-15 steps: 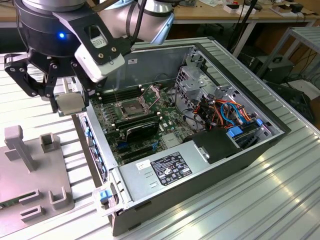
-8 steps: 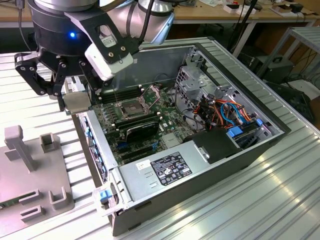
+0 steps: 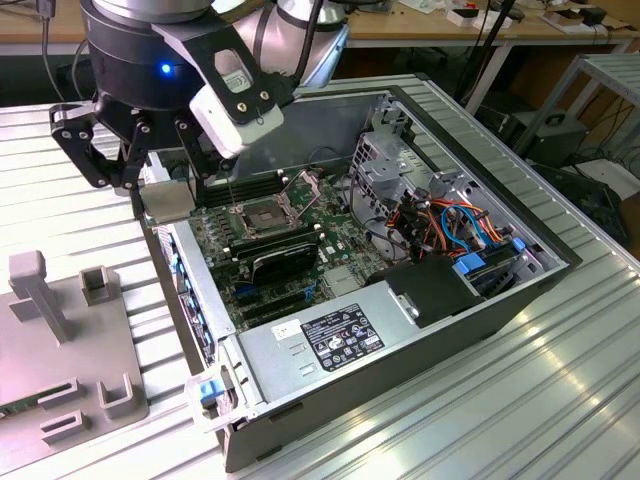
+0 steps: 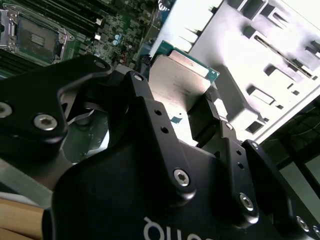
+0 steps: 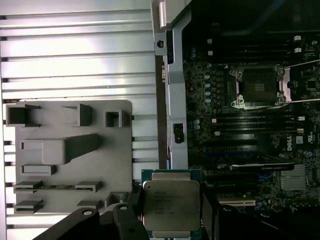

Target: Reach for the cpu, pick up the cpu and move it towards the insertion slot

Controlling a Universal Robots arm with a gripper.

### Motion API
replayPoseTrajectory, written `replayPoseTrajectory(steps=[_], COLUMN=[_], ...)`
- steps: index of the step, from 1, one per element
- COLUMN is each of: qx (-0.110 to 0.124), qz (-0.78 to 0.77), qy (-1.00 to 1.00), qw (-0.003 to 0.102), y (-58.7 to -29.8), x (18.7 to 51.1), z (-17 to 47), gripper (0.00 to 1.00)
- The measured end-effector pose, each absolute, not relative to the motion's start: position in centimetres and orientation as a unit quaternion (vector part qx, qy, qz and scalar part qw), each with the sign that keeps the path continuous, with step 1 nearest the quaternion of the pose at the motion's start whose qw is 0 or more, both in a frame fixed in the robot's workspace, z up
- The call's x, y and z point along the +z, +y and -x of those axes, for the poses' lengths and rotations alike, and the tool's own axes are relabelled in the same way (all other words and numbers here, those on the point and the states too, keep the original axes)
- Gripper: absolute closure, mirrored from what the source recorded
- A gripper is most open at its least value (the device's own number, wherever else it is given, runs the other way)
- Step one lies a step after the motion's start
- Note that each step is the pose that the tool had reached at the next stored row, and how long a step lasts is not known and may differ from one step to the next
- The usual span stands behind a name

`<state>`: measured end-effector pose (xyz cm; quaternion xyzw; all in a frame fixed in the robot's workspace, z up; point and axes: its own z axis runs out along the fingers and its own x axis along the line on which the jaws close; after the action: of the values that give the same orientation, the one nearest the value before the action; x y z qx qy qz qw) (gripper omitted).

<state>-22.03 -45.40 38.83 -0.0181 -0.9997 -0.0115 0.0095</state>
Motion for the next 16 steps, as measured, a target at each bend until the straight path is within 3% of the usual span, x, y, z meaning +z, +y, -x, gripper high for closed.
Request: replayPoseTrajectory(steps=[16], qx=[-0.012], qz=[0.018], qy=[-1.0], qw=[0.009], y=[-45.4], x=[38.8], z=[19.0], gripper=[0.45])
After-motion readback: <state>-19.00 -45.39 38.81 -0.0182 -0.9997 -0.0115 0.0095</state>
